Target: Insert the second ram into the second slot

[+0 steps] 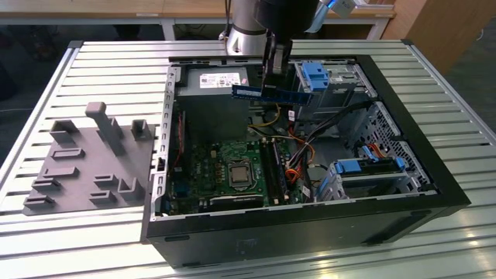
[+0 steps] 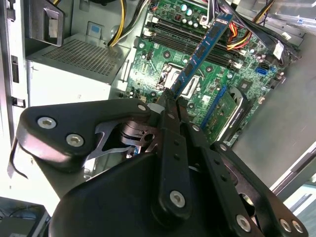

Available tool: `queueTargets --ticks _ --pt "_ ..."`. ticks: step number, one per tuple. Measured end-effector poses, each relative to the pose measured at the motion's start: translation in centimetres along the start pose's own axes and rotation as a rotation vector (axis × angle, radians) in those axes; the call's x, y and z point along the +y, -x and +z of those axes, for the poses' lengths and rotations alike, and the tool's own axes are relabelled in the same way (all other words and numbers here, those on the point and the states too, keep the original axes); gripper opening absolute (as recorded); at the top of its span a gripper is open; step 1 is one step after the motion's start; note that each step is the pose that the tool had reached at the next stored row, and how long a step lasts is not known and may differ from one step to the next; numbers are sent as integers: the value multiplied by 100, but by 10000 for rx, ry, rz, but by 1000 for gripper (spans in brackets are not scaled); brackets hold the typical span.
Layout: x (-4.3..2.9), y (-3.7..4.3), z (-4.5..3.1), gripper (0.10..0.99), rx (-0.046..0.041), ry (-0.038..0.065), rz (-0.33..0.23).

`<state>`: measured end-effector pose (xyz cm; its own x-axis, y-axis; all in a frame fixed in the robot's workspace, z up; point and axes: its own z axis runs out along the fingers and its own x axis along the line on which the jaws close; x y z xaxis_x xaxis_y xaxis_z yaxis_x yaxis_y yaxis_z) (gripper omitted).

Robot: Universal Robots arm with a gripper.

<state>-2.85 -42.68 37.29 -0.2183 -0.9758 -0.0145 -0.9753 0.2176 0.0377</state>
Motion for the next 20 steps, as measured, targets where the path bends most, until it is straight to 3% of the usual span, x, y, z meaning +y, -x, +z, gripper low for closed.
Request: queueTargets --ticks 20 --pt "0 0 1 133 -8 -3 208"
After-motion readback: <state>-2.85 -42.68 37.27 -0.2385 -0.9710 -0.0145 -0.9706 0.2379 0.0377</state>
